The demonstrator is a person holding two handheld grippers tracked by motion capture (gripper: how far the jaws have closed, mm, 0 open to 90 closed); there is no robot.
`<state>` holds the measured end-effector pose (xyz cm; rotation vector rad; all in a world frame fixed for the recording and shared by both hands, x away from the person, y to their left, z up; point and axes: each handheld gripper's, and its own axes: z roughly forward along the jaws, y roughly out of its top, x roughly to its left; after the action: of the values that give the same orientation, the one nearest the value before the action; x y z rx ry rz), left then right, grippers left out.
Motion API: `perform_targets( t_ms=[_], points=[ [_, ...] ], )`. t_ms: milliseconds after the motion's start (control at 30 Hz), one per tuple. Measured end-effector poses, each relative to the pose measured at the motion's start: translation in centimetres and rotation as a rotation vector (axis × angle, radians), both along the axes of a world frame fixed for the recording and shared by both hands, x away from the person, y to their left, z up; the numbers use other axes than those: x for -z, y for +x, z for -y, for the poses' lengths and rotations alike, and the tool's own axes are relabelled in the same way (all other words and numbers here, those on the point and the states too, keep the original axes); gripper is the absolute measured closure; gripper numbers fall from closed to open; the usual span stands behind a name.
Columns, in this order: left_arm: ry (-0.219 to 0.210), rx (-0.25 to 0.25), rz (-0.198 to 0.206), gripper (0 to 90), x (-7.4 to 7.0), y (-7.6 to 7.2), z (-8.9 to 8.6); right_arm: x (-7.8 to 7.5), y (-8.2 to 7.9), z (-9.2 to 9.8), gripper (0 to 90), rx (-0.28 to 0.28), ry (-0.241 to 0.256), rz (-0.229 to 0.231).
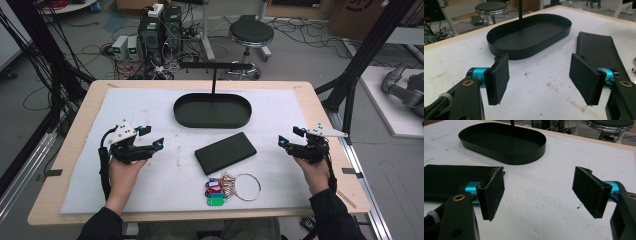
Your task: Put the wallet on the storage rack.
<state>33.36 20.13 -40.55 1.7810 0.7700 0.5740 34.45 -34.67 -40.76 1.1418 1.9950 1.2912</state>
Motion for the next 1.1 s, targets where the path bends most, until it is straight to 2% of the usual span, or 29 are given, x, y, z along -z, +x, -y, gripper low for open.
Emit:
perform_targets(
  t_ms=[100, 300, 467, 633, 700, 733, 900, 933, 1100],
  points=[
    [0.021, 0.02, 0.017, 31.8, -0.1, -0.3, 0.6, 0.0, 0.1, 0.1, 26.1, 0.004, 0.001, 0.003],
    [0.03, 0.049, 0.055, 31.8, -0.3, -0.7, 1.7, -0.1, -0.1, 0.4, 25.8, 0.013, 0.006, 0.008],
    [0.031, 0.076, 0.07, 31.8, -0.3, -1.0, 2.5, 0.0, -0.1, 0.7, 25.7, 0.021, 0.013, 0.002],
    [0.034, 0.154, 0.071, 31.9, 0.2, -1.2, 4.1, 0.0, 0.0, 0.9, 25.7, 0.028, 0.018, 0.002],
    [0.031, 0.166, 0.066, 31.9, 0.3, -1.2, 4.4, 0.0, 0.0, 0.9, 25.7, 0.03, 0.018, 0.0],
    [0.032, 0.195, 0.057, 31.9, 0.6, -1.1, 5.1, 0.0, 0.0, 0.9, 25.5, 0.03, 0.019, 0.001],
    [0.059, 0.239, 0.042, 31.9, 1.1, -1.3, 6.7, 0.1, 0.0, 0.9, 25.4, 0.029, 0.016, -0.011],
    [0.074, 0.262, 0.035, 32.0, 1.4, -1.4, 7.5, 0.1, 0.0, 0.9, 25.4, 0.028, 0.013, -0.009],
    [0.11, 0.304, 0.047, 32.8, 1.8, -1.9, 8.9, 0.1, 0.0, 0.9, 25.4, 0.028, 0.013, -0.012]
  ],
)
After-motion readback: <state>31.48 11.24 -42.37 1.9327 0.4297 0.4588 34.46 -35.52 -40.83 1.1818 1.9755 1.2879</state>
